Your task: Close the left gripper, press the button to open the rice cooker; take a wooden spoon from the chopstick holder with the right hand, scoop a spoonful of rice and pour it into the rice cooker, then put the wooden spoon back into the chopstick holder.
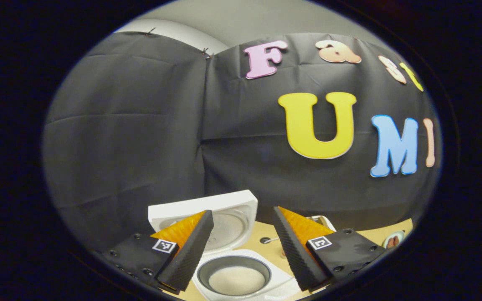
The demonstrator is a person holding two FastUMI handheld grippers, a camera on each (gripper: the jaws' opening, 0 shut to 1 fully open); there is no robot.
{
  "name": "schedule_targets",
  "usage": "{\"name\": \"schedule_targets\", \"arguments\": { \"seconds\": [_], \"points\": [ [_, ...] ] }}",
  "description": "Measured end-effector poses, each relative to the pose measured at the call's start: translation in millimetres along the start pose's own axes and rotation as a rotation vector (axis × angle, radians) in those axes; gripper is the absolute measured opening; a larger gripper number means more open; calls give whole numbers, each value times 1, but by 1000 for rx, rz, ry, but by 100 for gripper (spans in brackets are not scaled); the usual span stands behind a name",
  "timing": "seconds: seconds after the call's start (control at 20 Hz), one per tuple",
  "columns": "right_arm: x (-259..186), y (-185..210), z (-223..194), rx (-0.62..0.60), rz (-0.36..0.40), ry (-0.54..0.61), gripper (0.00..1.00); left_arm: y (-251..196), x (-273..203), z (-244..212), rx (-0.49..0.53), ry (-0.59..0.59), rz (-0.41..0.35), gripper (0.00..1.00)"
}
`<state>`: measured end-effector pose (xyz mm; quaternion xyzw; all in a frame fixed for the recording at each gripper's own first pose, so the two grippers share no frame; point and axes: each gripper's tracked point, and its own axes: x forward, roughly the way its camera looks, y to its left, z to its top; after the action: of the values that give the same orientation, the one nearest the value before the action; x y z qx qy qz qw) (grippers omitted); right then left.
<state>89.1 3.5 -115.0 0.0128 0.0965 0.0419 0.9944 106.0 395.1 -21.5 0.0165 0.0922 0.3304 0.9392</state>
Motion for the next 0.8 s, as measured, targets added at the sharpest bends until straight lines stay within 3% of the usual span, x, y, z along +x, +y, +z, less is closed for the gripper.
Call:
{"name": "schedule_targets", "arguments": {
  "seconds": [0.25,0.4,0.6,0.8],
  "points": [
    [7,-11,1,8,-22,8,98,45,42,20,-90,-16,142,98],
    [13,-16,1,11,-33,14,98,60,68,28,-90,-18,206,98],
    [19,-13,1,27,-21,22,98,60,97,11,-97,58,225,97],
    [20,-14,5,22,-15,15,97,71,119,-19,-55,165,299,98]
  ]
}}
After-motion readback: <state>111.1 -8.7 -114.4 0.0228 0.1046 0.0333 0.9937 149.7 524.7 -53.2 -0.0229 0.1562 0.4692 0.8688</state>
